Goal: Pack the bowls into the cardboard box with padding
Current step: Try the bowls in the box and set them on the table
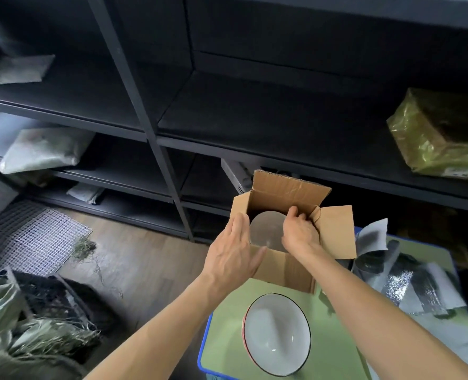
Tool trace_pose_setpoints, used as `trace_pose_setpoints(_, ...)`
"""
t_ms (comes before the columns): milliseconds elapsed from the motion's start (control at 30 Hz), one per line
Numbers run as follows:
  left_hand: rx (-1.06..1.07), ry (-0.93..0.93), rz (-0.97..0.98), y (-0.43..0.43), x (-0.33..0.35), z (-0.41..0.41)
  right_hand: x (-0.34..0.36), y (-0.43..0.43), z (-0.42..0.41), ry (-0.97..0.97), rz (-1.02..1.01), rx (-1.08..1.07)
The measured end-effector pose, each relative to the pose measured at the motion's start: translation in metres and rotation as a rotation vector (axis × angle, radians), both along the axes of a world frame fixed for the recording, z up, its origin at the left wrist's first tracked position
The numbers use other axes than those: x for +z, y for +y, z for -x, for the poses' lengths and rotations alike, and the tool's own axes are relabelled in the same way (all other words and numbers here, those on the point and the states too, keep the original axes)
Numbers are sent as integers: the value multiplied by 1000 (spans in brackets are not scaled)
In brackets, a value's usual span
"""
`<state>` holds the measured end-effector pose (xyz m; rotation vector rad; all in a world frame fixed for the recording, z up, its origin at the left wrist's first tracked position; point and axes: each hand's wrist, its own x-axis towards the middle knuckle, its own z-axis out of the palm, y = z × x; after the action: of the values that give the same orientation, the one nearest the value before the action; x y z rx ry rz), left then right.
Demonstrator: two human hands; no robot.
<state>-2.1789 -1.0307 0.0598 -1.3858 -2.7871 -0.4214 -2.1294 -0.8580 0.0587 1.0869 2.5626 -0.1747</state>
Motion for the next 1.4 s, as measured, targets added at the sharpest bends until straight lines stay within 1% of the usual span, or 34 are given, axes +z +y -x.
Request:
trace_pose_setpoints(133,15,-5,-4,2,2,-2,-6,5,1,-51,-38,30)
trace_pose_setpoints(267,3,3,7,1,5,-4,-6,4,0,-43,4,2)
trace_pose_setpoints(367,4,-44,-9,0,7,-4,-1,1,0,3,24,-19)
trace_pose_setpoints(533,-13,-42,-21,-1,4,-5,11,0,-6,47,28,-18)
trace_pose_setpoints(667,-8,-96,-52,-2,8,-6,28,-3,-11,106,10,-25)
trace_pose_setpoints(800,13,-205,-57,-5,13,-6,57,-6,-20,208,4,-60)
trace_pose_setpoints(867,37,-262,-45,-6,14,-6,70,-5,-30,249,-27,-49)
trace_pose_setpoints(933,45,-263,-10,-6,13,-3,84,-3,-42,291,-84,-26)
trace_pose_setpoints(967,39,-231,15,-6,12,-1,90,-3,-47,323,-74,-36)
trace_pose_setpoints(1000,31,-189,34,-6,12,0,96,-3,-52,359,-28,-52)
trace_pose_setpoints(1067,9,-165,28,-8,16,1,108,-7,-63,414,89,-97)
trace_pose_setpoints(1200,38,-344,-207,-15,47,-13,126,-19,-91,514,224,-127)
trace_pose_setpoints(1300,12,-380,-242,-20,70,-29,128,-27,-111,534,278,-152)
trace_pose_setpoints(1400,-20,-390,-257,-25,72,-41,121,-38,-129,517,299,-176)
